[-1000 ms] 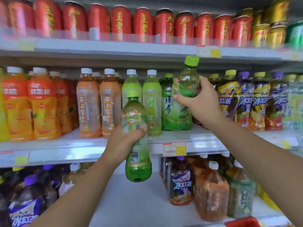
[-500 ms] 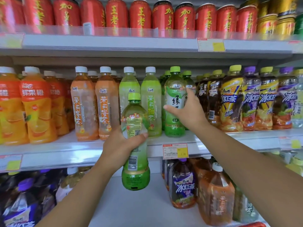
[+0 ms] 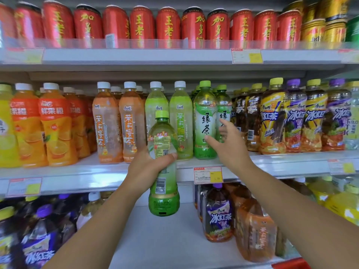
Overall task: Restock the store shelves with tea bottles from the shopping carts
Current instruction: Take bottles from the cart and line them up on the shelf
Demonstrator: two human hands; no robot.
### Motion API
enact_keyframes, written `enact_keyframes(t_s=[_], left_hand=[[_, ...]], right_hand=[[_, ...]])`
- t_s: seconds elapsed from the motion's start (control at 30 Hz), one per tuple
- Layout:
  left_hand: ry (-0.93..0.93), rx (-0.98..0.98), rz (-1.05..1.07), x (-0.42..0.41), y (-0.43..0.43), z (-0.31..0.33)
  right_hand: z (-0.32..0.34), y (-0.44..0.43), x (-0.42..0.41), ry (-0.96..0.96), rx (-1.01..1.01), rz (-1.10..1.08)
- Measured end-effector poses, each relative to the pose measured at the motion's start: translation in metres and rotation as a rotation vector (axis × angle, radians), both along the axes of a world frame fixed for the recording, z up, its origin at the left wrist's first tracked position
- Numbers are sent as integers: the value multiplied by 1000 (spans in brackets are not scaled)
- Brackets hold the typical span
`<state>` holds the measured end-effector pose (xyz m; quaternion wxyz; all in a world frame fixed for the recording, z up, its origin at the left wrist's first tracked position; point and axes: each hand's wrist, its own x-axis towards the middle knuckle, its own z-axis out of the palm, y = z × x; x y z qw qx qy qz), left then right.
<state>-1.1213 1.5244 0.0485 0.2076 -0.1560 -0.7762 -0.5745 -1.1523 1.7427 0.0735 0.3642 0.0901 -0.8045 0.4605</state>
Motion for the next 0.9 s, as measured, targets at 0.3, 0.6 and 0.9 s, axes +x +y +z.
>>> enact_keyframes(t_s=[0.3, 0.6, 0.9], left_hand=[[-24, 40, -126, 23, 9, 12], [-98, -116, -295, 58, 38, 27], [475, -772, 354, -32, 0, -5]], right_hand=[[-53, -55, 77, -212, -41, 565], [-38, -37, 98, -129, -220, 470], [25, 46, 64, -32, -180, 265]])
